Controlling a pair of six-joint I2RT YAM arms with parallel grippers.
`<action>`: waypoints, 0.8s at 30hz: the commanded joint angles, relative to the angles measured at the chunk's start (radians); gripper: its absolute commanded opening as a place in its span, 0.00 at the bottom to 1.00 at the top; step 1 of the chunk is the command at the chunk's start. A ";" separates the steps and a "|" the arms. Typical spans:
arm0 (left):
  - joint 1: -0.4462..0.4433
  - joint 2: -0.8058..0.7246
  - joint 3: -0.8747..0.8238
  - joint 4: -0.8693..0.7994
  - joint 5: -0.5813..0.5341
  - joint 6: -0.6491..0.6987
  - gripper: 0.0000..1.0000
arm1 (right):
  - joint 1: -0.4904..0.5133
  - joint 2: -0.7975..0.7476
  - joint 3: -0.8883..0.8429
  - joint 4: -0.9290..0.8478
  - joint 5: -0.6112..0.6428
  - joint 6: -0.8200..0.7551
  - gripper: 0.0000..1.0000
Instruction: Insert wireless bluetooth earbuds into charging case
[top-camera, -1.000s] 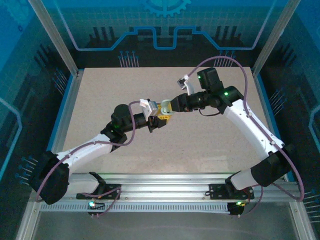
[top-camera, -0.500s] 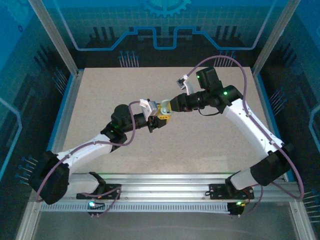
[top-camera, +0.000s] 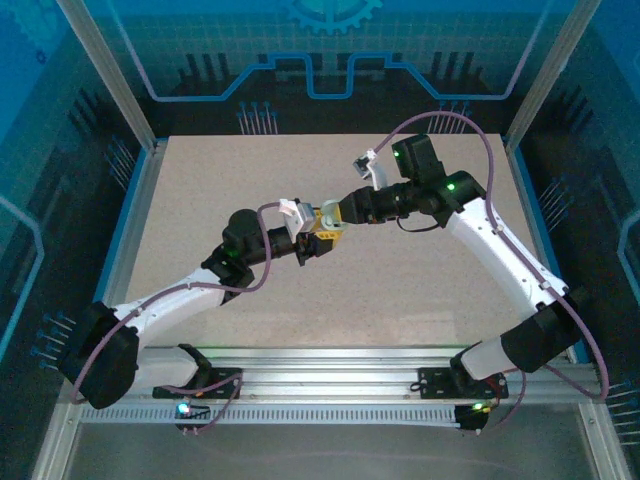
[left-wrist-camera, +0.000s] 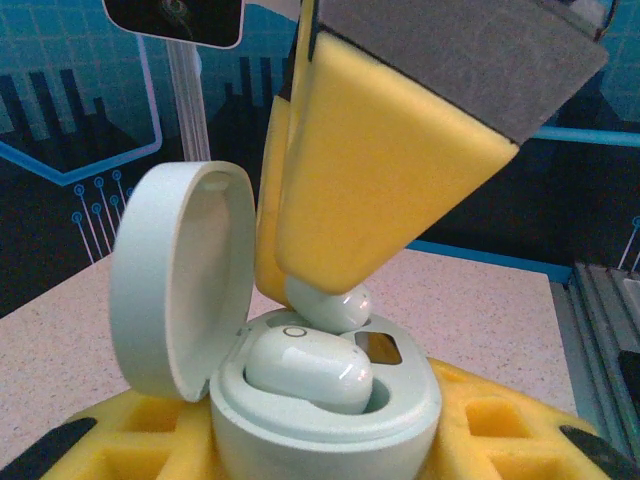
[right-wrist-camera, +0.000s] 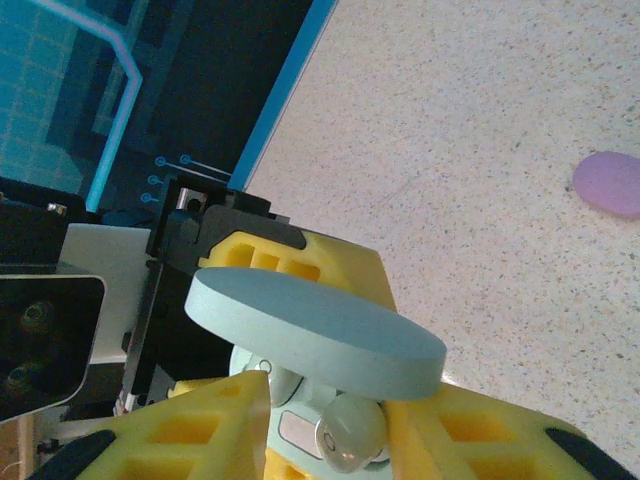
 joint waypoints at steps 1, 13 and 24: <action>-0.006 -0.022 -0.003 0.091 0.030 0.000 0.36 | 0.001 -0.021 0.010 -0.001 0.054 0.008 0.38; -0.005 -0.021 -0.006 0.091 0.012 0.003 0.36 | -0.002 -0.070 0.009 0.008 0.056 0.016 0.45; -0.006 -0.026 -0.015 0.088 -0.044 0.041 0.36 | -0.082 -0.211 -0.081 0.194 0.114 0.034 0.53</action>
